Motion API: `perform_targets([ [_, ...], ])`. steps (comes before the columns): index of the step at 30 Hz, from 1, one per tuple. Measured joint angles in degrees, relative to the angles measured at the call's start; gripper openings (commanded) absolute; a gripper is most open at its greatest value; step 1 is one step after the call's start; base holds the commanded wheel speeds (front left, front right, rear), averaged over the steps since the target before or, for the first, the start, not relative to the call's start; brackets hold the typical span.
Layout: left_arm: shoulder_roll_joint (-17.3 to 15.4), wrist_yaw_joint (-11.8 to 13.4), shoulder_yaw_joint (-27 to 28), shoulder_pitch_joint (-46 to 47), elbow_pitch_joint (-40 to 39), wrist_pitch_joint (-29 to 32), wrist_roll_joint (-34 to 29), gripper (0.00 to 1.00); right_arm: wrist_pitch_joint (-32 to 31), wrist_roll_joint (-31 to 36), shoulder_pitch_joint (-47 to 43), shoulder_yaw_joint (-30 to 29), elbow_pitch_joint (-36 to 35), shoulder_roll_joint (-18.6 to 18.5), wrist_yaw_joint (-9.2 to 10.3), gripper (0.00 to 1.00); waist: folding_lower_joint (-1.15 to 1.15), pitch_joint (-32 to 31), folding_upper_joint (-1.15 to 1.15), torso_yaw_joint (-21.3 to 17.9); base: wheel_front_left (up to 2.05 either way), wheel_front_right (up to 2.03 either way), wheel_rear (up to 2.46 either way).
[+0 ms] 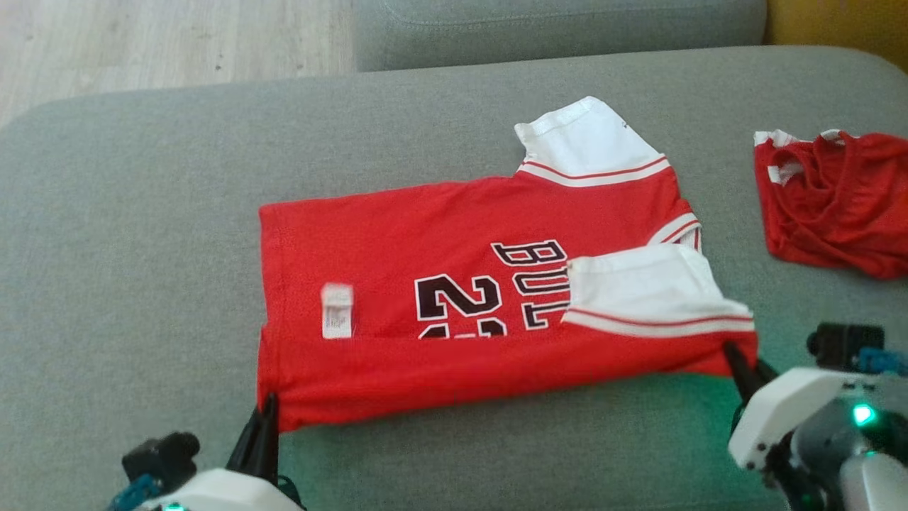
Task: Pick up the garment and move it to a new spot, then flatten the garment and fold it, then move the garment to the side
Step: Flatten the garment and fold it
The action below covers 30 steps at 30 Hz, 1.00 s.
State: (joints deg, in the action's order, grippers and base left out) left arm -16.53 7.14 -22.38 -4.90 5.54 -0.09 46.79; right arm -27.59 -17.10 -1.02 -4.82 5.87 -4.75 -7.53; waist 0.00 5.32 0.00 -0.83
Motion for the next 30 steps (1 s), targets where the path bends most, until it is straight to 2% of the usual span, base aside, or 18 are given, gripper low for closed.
perform_targets([
  [5, 0.8, 0.0, 0.0, -0.2, 3.1, -0.5, 0.8, 0.0, 0.7, 0.0, -1.7, -0.1, 0.5, 1.3, 0.0, 0.0, 0.01, 0.8, 0.0, -0.6, 0.0, 0.0, 0.0],
  [6, 0.7, 0.0, 0.0, -0.2, 3.8, -0.6, 0.8, 0.0, 1.0, 0.1, -2.0, -0.2, 0.7, 1.5, 0.0, 0.34, 0.01, 0.9, 0.0, -0.7, 0.0, 0.0, 0.0],
  [7, 0.7, 0.0, 0.0, -0.2, 4.2, -0.6, 0.8, 0.0, 1.4, 0.2, -2.1, -0.3, 1.1, 1.7, 0.0, 0.34, 0.0, 1.1, 0.0, -0.8, 0.0, 0.0, 0.0],
  [8, 0.7, 0.0, 0.0, -0.2, 4.2, -0.6, 0.8, 0.0, 1.4, 0.2, -2.1, -0.3, 1.1, 1.7, 0.0, 0.64, 0.0, 1.1, 0.0, -0.8, 0.0, 0.0, 0.0],
  [9, 0.7, -0.1, 0.1, -0.1, 4.7, -0.6, 0.8, 0.18, 1.5, 0.6, -2.2, -0.5, 1.3, 2.0, 0.0, 1.0, 0.01, 1.1, 0.0, -0.9, 0.0, 0.0, 0.0],
  [10, 0.6, -0.1, 0.1, -0.1, 5.1, -0.6, 0.8, 0.62, 2.0, 0.6, -2.2, -0.8, 1.5, 2.2, 0.0, 1.0, 0.01, 1.2, 0.0, -1.0, 0.0, 0.0, 0.0],
  [11, 0.5, -0.1, 0.1, -0.1, 5.3, -0.6, 0.8, 1.0, 2.4, 0.6, -2.2, -1.0, 1.5, 2.2, 0.0, 1.0, 0.01, 1.3, 0.0, -1.1, 0.0, 0.0, 0.0],
  [17, -1.9, -0.1, 0.4, 1.3, 4.4, -0.5, -0.1, 1.0, 4.1, 0.7, -2.9, -1.9, 1.1, 2.2, 0.0, 1.0, 0.0, 1.7, 0.0, -1.5, 0.0, 0.0, 0.0],
  [21, -5.9, -0.1, 1.5, 5.7, 1.6, 0.8, -2.2, 1.0, 5.0, 2.2, -3.0, -2.6, -1.3, 2.2, 0.0, 1.0, 0.0, 2.5, 0.0, -1.9, 0.0, 0.0, 0.0],
  [24, -9.9, -0.2, 2.2, 11.6, -0.7, 3.6, -4.0, 1.0, 5.5, 2.6, -1.7, -2.4, -3.5, 2.3, 0.0, 1.0, 0.0, 3.5, 0.0, -2.2, 0.0, 0.0, 0.0],
  [30, -15.3, -3.2, 2.1, 24.4, -0.7, 12.3, -5.1, 1.0, 5.9, 3.1, 6.4, 0.9, -6.5, 2.0, 0.0, 1.0, 0.01, 6.9, 0.0, -3.2, 0.0, 0.0, 0.0],
])
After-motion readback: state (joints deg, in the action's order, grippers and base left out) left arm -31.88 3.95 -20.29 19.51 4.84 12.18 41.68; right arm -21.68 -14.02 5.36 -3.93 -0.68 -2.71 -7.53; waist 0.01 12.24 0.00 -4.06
